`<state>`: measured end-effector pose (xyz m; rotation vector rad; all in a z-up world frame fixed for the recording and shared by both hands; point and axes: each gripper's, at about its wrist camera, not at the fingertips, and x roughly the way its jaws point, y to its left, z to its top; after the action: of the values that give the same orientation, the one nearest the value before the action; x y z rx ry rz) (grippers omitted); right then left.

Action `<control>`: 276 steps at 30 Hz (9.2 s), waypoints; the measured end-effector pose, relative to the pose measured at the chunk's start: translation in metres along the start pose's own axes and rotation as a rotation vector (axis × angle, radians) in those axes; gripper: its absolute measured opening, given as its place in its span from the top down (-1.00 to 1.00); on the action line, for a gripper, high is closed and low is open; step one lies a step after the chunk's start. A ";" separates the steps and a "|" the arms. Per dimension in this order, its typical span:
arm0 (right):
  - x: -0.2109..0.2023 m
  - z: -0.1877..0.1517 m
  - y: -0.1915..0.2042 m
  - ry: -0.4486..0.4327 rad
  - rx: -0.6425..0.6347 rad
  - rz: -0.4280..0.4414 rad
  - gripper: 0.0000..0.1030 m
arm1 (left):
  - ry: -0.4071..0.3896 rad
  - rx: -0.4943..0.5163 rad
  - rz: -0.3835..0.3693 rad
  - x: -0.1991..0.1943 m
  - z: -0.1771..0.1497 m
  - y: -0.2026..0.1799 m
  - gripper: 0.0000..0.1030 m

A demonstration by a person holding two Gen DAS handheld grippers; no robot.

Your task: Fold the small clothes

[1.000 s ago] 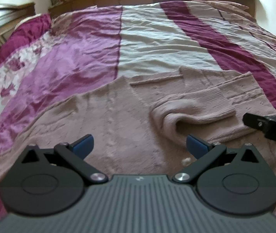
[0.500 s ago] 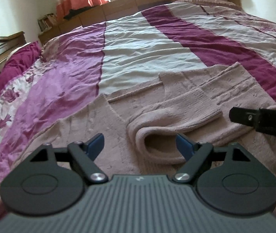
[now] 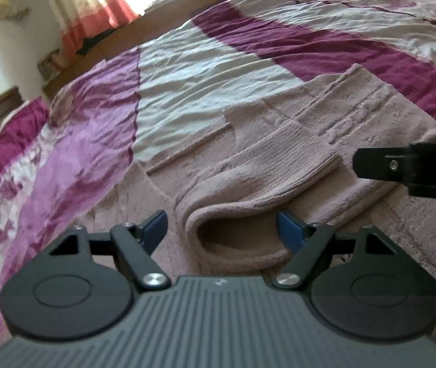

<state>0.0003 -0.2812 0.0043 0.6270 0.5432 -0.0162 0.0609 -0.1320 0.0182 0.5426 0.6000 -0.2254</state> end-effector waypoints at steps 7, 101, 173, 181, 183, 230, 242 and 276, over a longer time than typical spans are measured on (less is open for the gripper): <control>0.002 -0.002 0.000 0.001 -0.009 -0.006 -0.35 | -0.052 0.086 -0.013 0.006 0.001 -0.014 -0.18; -0.015 0.068 0.008 0.081 0.101 -0.060 -0.35 | 0.159 -0.678 -0.145 0.036 -0.084 0.202 0.36; 0.023 0.038 0.013 0.159 -0.292 -0.206 0.02 | 0.174 -0.605 -0.015 0.031 -0.082 0.206 -0.11; -0.006 0.037 0.036 0.141 -0.285 -0.162 -0.34 | 0.201 -0.649 -0.030 -0.001 -0.085 0.218 -0.11; -0.013 0.035 0.041 0.148 -0.259 -0.140 -0.34 | 0.208 -0.645 -0.023 -0.012 -0.086 0.221 -0.11; -0.044 -0.040 0.065 0.258 -0.206 -0.049 -0.56 | 0.131 -1.313 0.195 -0.096 -0.249 0.320 -0.19; -0.040 -0.041 0.065 0.264 -0.211 -0.058 -0.56 | -0.003 -1.478 0.236 -0.110 -0.274 0.326 -0.19; -0.035 -0.043 0.066 0.273 -0.220 -0.084 -0.56 | -0.196 -1.135 0.415 -0.108 -0.214 0.387 0.75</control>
<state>-0.0394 -0.2085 0.0288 0.3930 0.8232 0.0505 0.0093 0.3132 0.0953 -0.4580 0.3303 0.4479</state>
